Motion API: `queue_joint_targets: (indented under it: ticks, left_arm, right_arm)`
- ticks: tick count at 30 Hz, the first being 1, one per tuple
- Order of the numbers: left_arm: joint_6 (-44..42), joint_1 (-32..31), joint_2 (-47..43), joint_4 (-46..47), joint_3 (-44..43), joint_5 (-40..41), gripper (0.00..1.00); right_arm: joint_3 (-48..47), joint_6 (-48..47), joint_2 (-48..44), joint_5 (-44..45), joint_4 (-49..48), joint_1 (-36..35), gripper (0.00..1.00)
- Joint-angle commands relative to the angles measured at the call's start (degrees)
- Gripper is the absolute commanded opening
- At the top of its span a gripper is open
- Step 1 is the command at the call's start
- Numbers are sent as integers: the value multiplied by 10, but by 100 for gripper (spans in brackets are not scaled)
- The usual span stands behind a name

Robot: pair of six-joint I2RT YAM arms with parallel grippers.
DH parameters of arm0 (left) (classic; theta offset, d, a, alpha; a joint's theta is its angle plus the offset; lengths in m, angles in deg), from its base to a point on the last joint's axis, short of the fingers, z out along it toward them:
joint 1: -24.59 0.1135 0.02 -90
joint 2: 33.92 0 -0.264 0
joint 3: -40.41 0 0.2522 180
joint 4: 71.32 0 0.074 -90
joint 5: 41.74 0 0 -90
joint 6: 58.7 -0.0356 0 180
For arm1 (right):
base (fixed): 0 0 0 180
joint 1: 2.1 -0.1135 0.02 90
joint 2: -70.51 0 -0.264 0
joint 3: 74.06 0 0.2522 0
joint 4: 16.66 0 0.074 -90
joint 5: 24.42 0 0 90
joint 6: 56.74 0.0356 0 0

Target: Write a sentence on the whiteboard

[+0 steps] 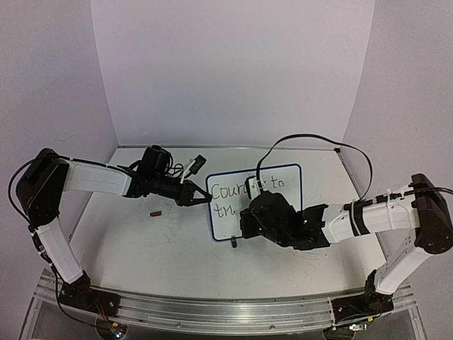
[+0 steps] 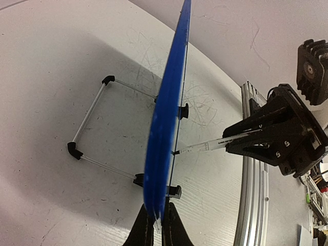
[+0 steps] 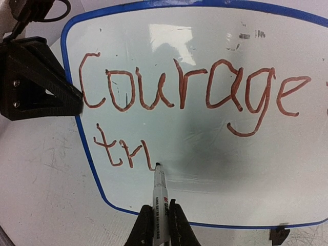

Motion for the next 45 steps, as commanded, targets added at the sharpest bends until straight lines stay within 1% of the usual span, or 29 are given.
queue_joint_targets:
  ticks: [1,27,45]
  left_arm:
    - [-20,-14,1,-39,-9,-1,0]
    - [-21,-14,0,-40,-10,-1,0]
    - [-22,-14,0,-40,-10,-1,0]
  right_arm:
    - [-27,-13,-13,41,-5,17,0]
    - [-30,-19,-24,40,-8,20,0]
    - [-41,-31,-8,33,-11,20,0]
